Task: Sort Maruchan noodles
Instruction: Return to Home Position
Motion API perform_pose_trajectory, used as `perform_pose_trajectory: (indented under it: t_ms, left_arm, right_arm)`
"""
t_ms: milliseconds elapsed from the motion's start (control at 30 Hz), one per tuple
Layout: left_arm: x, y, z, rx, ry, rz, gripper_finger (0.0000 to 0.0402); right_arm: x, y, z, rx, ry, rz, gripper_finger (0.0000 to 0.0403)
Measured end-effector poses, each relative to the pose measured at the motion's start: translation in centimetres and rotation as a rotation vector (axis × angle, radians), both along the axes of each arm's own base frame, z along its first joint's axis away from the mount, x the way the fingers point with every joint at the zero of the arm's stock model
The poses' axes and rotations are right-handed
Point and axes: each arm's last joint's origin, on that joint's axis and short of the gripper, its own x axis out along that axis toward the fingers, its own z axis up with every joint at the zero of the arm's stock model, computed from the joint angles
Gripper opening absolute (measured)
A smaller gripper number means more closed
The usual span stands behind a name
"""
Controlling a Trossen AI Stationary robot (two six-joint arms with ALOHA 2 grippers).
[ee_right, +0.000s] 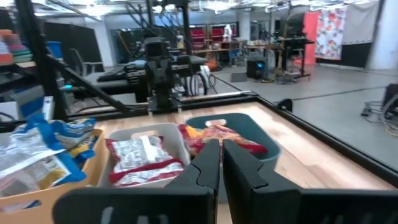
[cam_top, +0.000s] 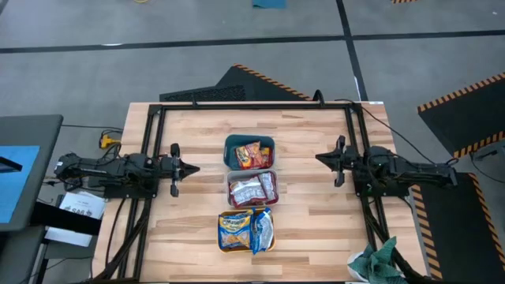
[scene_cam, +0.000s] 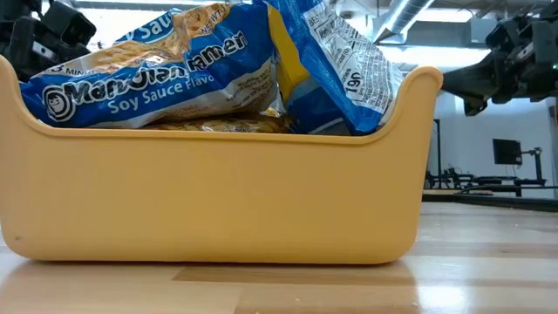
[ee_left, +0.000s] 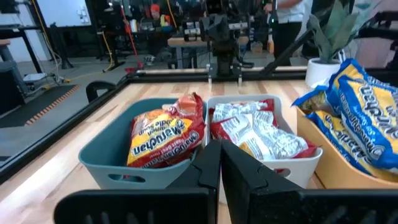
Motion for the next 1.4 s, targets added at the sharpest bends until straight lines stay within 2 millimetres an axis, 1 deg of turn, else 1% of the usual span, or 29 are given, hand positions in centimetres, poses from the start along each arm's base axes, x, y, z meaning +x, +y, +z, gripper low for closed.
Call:
perform_pose_trajectory:
  t_ms: [233, 533, 1400]
  left_arm:
    - [-0.5, 0.0, 0.6, -0.008, -0.079, 0.000, 0.0000]
    - [-0.4, 0.0, 0.5, -0.007, -0.067, 0.000, 0.0000]
    - [-0.4, 0.0, 0.5, -0.007, -0.064, 0.000, 0.0000]
  right_arm:
    - [0.1, 0.7, -0.2, 0.000, 0.005, 0.068, 0.0044]
    - [0.1, 1.4, -0.3, 0.000, 0.006, 0.143, 0.0044]
    - [0.1, 1.4, -0.3, 0.000, 0.009, 0.145, 0.0043]
